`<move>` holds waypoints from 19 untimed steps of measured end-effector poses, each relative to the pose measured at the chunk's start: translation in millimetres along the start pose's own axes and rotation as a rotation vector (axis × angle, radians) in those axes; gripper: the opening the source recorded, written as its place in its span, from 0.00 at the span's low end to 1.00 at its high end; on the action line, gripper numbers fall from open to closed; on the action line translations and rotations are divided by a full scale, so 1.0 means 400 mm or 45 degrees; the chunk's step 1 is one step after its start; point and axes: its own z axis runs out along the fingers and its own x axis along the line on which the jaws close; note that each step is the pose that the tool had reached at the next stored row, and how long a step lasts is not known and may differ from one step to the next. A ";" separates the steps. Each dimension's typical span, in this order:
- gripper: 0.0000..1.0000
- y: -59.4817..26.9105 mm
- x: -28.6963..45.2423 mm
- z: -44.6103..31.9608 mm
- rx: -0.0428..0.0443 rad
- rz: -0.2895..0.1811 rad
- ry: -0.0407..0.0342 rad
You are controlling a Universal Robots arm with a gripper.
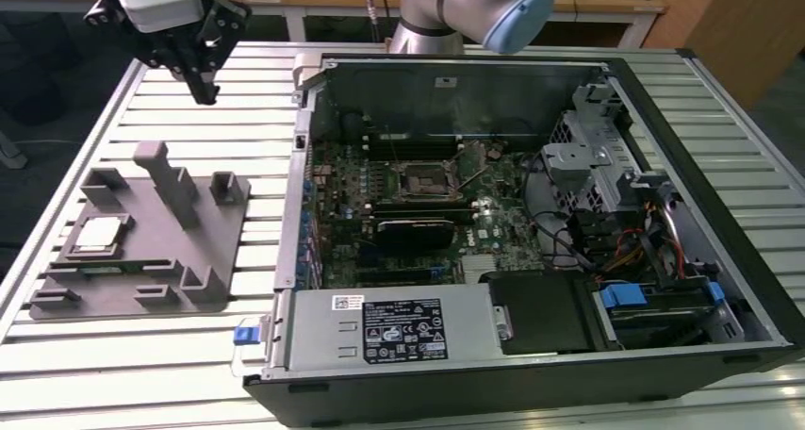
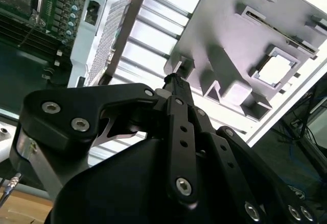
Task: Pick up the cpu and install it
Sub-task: 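Reach for the cpu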
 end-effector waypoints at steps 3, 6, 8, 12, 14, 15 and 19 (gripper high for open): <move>0.11 -0.001 0.015 0.001 0.000 0.000 0.0001; 0.11 -0.002 0.029 0.003 0.000 0.000 0.0000; 0.11 -0.003 0.040 0.004 0.000 0.000 0.0000; 0.11 -0.005 0.064 0.006 0.000 0.000 0.0000; 0.11 -0.006 0.074 0.008 0.000 0.000 0.0000; 0.11 -0.006 0.079 0.009 0.000 0.000 0.0000; 0.11 -0.008 0.096 0.013 0.000 0.000 0.0000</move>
